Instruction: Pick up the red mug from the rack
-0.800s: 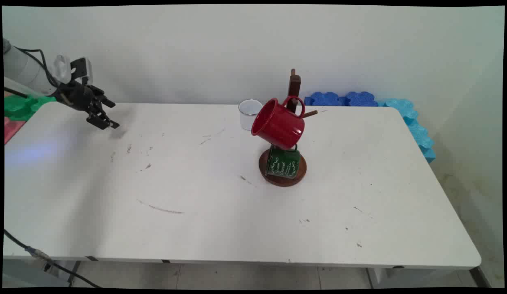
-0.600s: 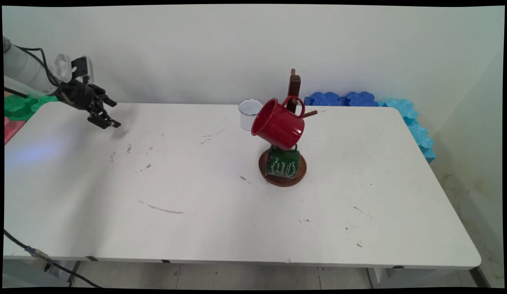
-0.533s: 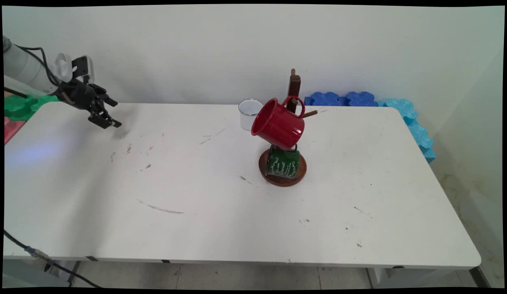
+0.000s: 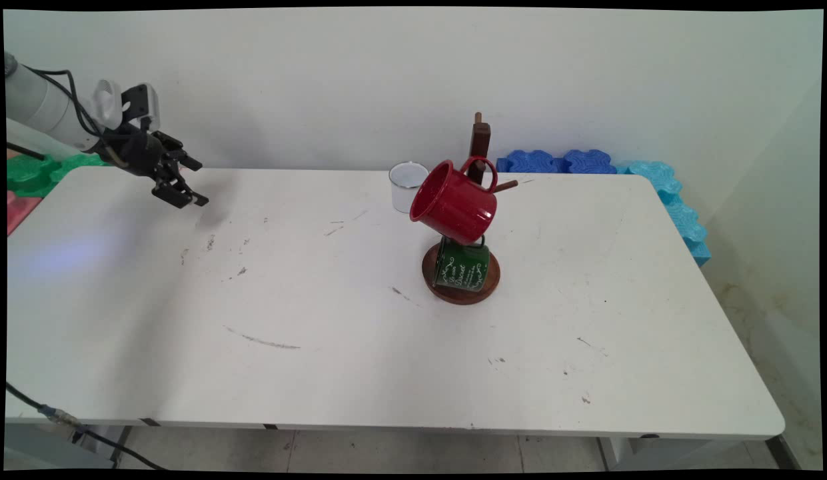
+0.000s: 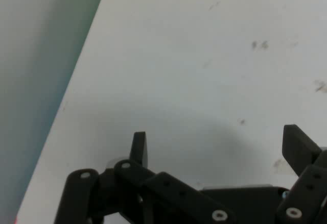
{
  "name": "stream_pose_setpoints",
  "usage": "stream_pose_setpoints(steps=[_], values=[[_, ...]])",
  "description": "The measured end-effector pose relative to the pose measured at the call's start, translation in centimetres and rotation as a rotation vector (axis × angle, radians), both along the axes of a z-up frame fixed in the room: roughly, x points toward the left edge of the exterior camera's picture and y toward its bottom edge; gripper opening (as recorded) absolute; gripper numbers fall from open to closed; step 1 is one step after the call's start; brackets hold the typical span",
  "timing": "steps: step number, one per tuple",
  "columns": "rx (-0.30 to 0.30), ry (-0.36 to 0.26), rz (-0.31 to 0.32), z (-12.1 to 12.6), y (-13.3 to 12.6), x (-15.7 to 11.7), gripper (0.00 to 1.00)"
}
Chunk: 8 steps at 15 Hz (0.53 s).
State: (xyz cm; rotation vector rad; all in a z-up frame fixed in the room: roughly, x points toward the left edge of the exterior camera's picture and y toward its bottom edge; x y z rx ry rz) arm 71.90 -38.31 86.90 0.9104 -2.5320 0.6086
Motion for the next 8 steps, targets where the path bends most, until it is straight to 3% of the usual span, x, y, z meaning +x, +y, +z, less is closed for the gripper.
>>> stream_pose_setpoints(steps=[8], values=[[-0.007,0.064,-0.017,2.0,2.1,-5.2,1.0]])
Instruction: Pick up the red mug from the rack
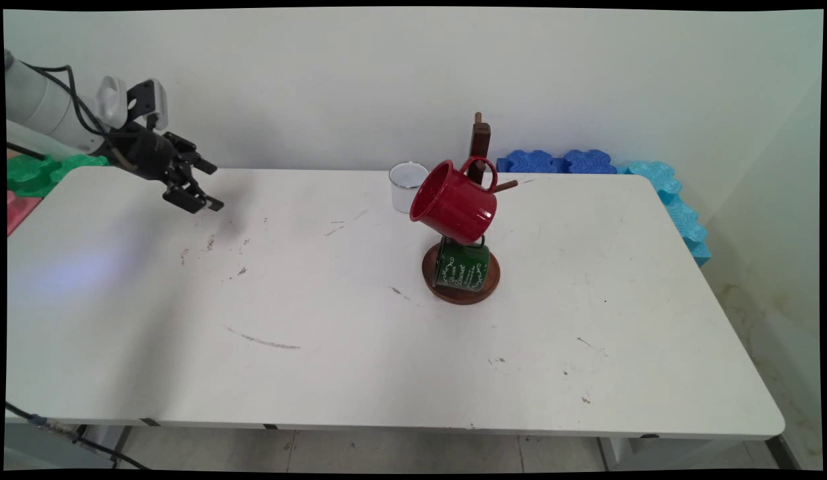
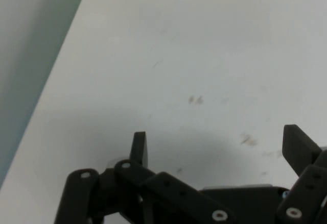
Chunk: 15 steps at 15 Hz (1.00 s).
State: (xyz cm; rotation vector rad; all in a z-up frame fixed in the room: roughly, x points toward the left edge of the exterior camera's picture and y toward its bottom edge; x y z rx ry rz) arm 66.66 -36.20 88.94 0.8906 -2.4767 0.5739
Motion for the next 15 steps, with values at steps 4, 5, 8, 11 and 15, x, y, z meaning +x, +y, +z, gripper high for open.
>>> stream_pose_setpoints(steps=[4,5,8,11,15], values=[[-0.003,0.05,-0.015,1.3,1.2,-3.4,1.0],[-0.004,0.066,-0.021,1.6,1.4,-4.4,1.0],[-0.008,0.104,-0.034,2.6,2.1,-6.7,1.0],[-0.012,0.144,-0.049,3.6,2.5,-9.2,1.0],[-0.013,0.194,-0.078,4.8,2.9,-12.1,1.0]])
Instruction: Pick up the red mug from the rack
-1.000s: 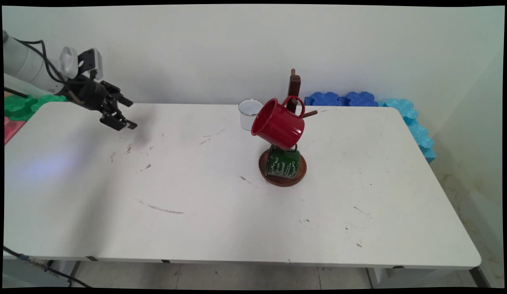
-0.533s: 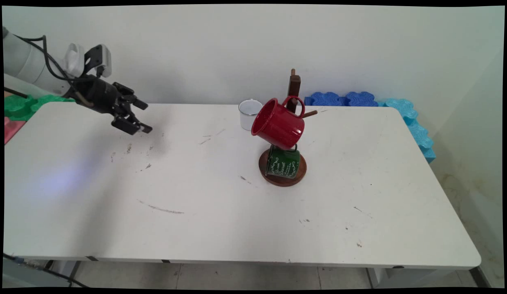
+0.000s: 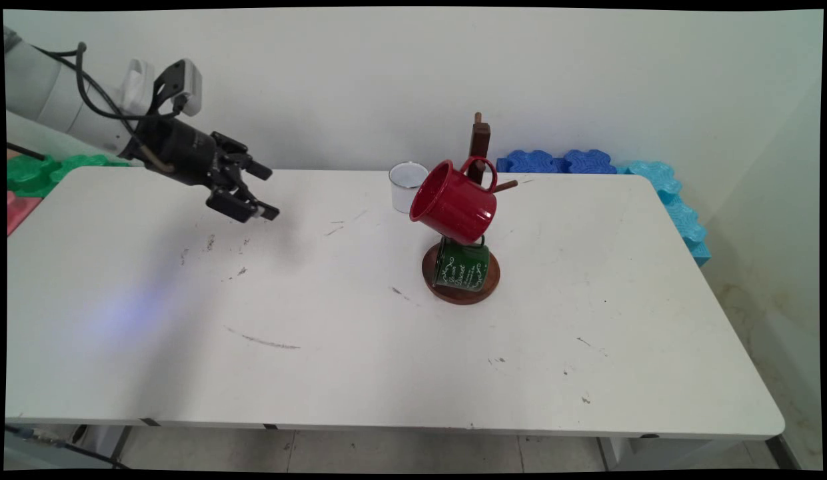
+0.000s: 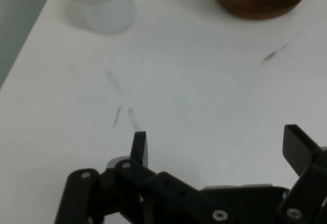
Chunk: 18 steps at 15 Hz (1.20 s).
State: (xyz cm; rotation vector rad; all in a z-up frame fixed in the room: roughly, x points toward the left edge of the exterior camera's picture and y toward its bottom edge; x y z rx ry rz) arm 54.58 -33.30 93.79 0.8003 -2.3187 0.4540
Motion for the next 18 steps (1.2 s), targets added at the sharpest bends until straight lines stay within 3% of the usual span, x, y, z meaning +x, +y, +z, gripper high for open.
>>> stream_pose_setpoints(steps=[7,18], values=[[-0.008,0.095,-0.068,2.7,0.1,-5.1,1.0],[0.017,0.223,-0.106,5.0,-0.8,-11.4,1.0]])
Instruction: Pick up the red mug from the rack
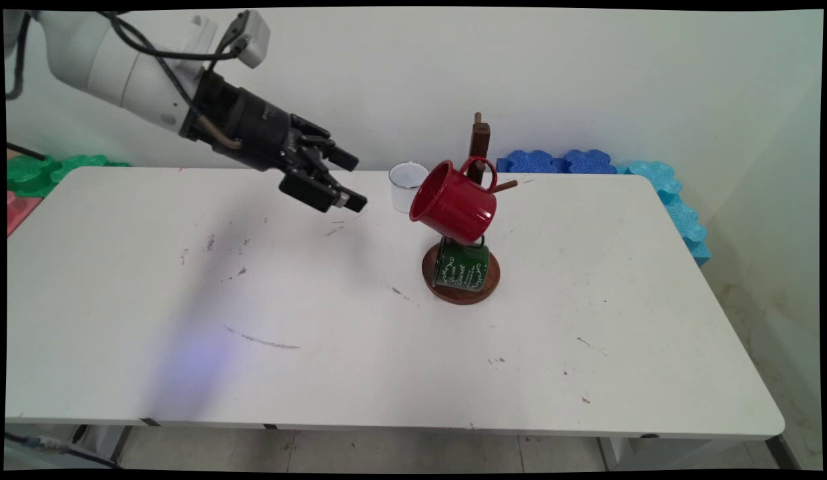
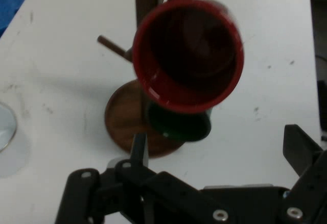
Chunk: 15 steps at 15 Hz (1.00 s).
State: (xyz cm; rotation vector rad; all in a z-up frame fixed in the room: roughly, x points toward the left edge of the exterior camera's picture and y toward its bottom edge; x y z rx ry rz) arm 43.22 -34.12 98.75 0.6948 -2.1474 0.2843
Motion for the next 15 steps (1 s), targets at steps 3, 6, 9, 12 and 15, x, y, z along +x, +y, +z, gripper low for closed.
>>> stream_pose_setpoints(steps=[3,6,9,12,15], values=[[0.011,0.022,-0.002,0.1,-0.3,-1.0,1.0],[0.026,0.05,0.0,0.2,-0.7,-2.0,1.0],[0.044,0.079,0.003,0.1,-1.1,-3.1,1.0],[0.064,0.103,0.013,0.0,-1.5,-3.9,1.0],[0.088,0.131,0.026,-0.1,-2.0,-4.8,1.0]])
